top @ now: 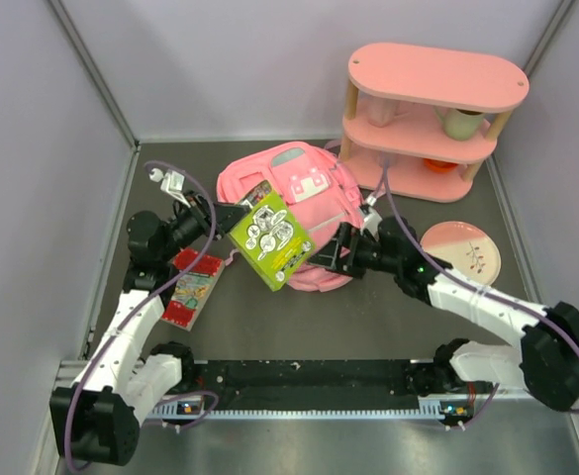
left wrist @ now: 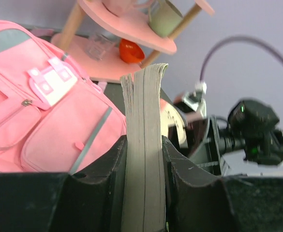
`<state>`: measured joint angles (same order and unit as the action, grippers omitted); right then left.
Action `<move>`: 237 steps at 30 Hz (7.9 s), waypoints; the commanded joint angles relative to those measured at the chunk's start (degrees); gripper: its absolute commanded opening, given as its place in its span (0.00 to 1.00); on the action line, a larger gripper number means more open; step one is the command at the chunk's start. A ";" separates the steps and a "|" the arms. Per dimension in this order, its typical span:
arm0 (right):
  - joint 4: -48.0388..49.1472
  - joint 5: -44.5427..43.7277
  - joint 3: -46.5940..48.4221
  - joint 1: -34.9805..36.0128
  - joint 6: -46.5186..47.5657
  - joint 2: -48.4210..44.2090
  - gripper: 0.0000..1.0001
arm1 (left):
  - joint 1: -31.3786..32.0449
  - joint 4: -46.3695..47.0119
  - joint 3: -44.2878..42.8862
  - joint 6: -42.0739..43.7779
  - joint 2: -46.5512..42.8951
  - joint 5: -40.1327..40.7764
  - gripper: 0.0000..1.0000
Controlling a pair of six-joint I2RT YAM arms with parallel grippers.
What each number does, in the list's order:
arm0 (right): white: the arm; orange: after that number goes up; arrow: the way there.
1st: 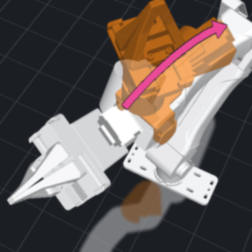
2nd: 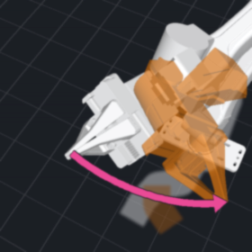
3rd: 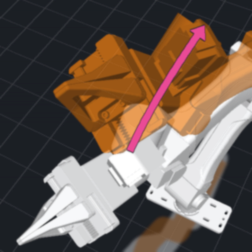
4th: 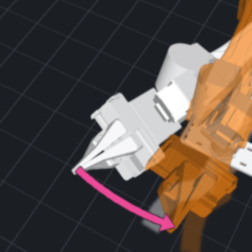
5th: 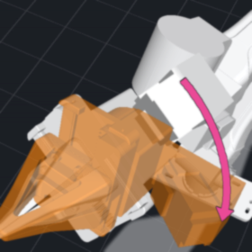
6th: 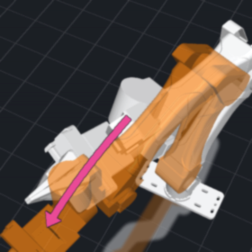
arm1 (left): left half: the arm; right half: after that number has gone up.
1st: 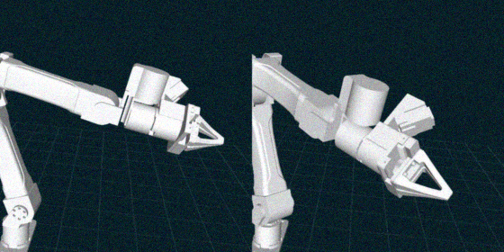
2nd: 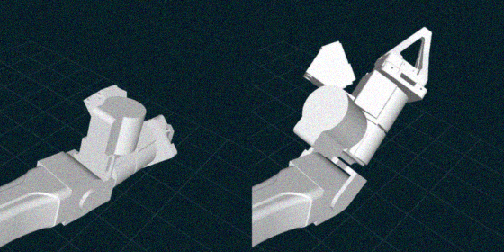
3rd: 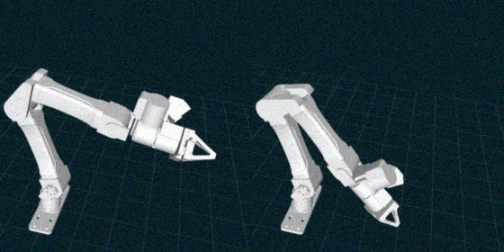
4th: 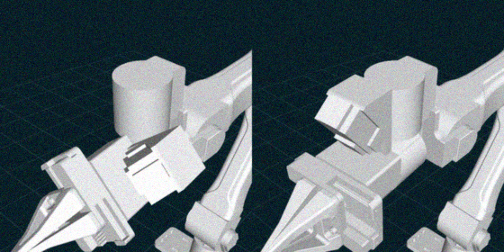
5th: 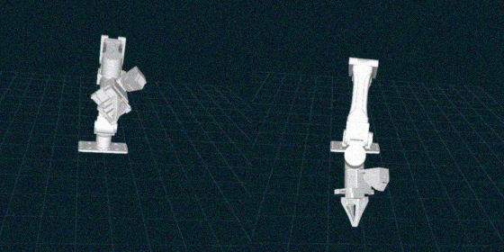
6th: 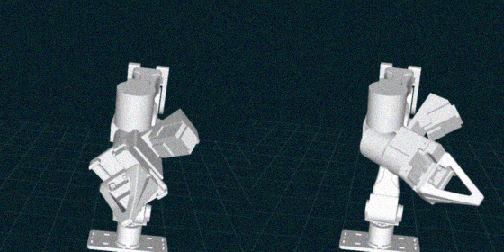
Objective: Pack the student bag
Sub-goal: Pick up the book from the center of the board, then place the book in the student bag.
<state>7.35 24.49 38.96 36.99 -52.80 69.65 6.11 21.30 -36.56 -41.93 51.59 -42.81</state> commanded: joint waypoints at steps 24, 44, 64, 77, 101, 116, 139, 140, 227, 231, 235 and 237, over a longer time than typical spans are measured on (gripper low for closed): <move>11.89 -14.80 -4.95 7.47 -9.25 -11.99 0.98 | 0.04 21.77 6.41 -17.04 -4.04 16.43 0.00; 29.90 -21.58 -5.65 12.49 -11.20 -2.42 0.99 | 0.04 26.86 9.31 -21.87 -3.69 17.50 0.00; 66.30 0.56 -0.72 3.61 -27.09 17.72 0.52 | 0.04 28.09 10.71 -22.14 -1.50 14.68 0.00; 61.73 2.32 -4.77 4.23 -26.31 14.47 0.57 | 0.04 30.91 10.45 -22.75 0.35 15.30 0.00; -22.02 -42.59 2.17 0.01 4.72 -28.77 0.00 | 11.89 -25.33 -11.86 20.02 1.84 24.77 0.99; -39.35 -57.19 8.59 0.10 8.15 -37.47 0.00 | 37.29 -35.70 -27.67 36.73 22.75 40.15 0.99; -44.89 -60.26 6.92 0.01 4.54 -44.95 0.00 | 42.41 -42.92 -38.51 41.49 41.22 35.35 0.86; -44.97 -60.18 7.01 0.01 4.54 -44.60 0.00 | 42.49 -42.92 -38.24 41.58 41.48 34.38 0.86; 21.37 -26.58 -6.88 -0.17 -23.14 -1.90 0.00 | 42.58 -34.31 -42.55 29.19 20.22 43.07 0.00; 30.77 -28.71 -4.16 -0.08 -24.90 8.64 0.00 | 42.67 -33.69 -42.28 29.28 19.69 43.07 0.00; 32.38 -29.23 1.28 0.01 -28.57 19.88 0.01 | 42.58 -33.25 -41.23 29.10 19.25 41.75 0.00; 32.63 -29.76 2.34 -0.08 -29.64 22.63 0.11 | 42.58 -32.29 -40.27 28.49 18.72 41.93 0.00</move>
<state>29.67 -2.33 36.18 36.99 -78.17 87.92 48.47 -22.94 -76.64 -12.03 75.35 1.37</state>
